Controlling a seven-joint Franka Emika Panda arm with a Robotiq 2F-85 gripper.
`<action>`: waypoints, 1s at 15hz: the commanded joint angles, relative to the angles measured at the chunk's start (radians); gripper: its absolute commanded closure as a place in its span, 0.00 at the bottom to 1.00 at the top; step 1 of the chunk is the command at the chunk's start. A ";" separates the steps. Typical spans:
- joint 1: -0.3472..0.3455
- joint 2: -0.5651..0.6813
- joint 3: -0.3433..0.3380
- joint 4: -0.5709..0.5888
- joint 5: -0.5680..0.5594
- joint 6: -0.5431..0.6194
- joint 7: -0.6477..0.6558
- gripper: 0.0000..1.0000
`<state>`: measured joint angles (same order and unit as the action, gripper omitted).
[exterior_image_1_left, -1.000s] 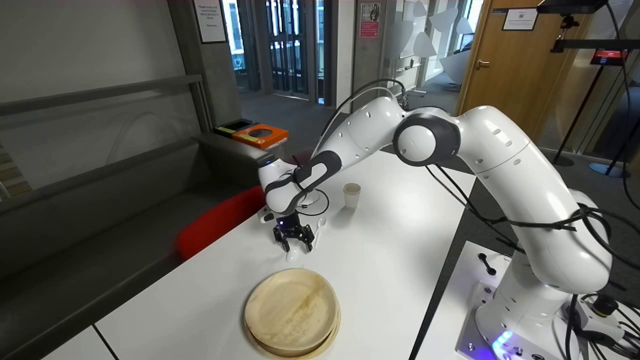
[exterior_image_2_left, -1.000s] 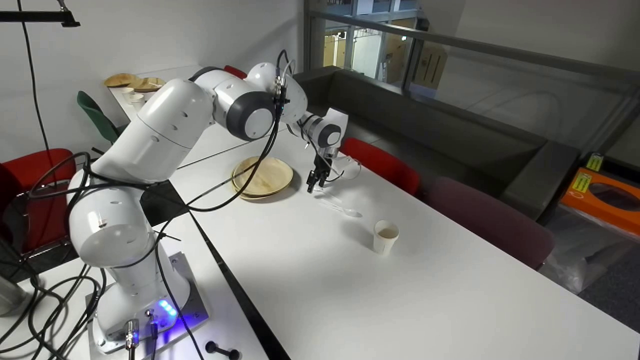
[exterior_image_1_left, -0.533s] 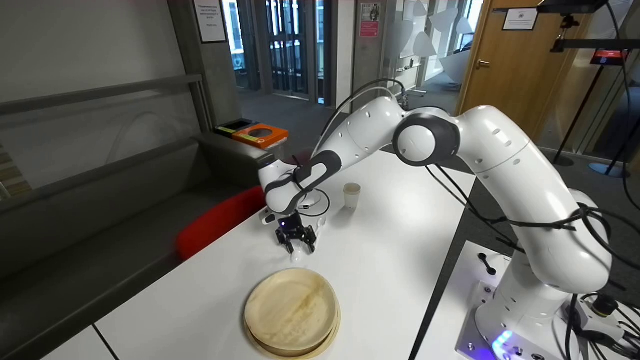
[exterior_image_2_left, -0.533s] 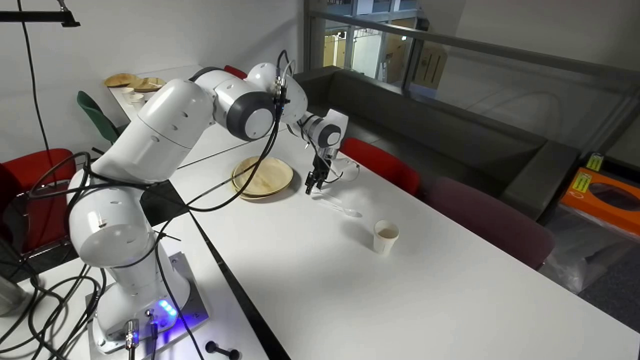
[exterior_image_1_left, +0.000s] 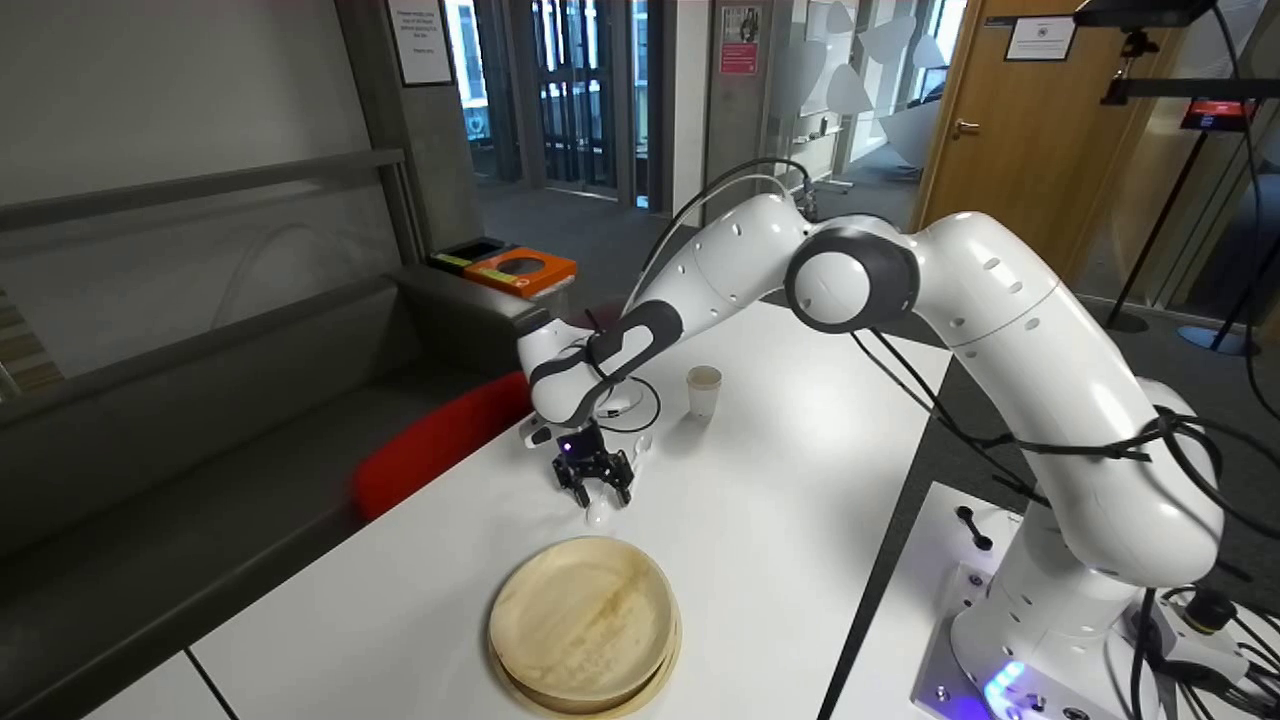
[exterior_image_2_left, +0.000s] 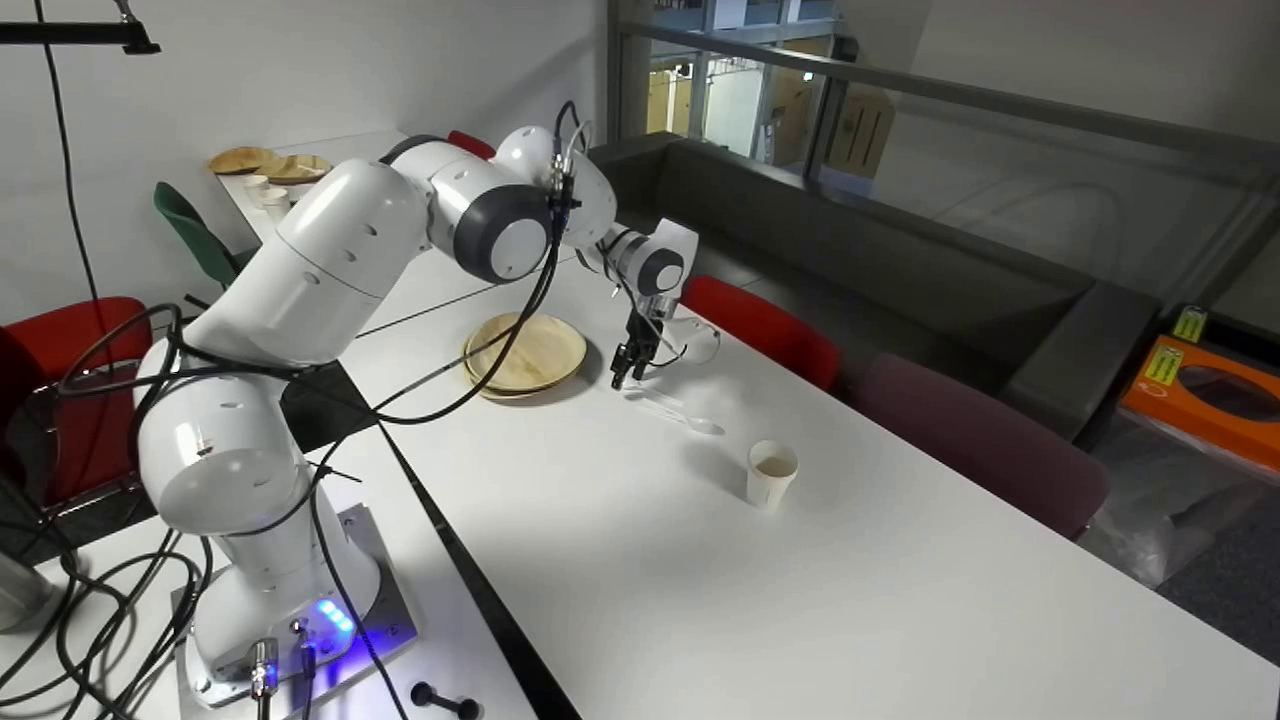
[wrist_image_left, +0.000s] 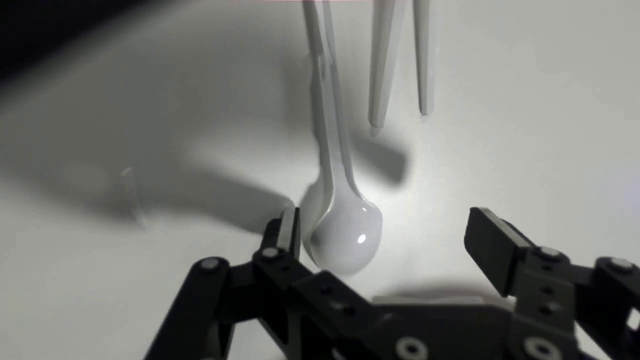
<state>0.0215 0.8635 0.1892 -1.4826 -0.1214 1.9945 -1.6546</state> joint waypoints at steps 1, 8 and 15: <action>-0.015 0.012 0.005 0.037 0.029 -0.047 -0.028 0.40; -0.022 0.015 0.005 0.048 0.048 -0.049 -0.025 0.94; -0.019 0.016 0.002 0.097 0.056 -0.118 -0.022 1.00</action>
<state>0.0101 0.8682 0.1893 -1.4117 -0.0908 1.9041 -1.6546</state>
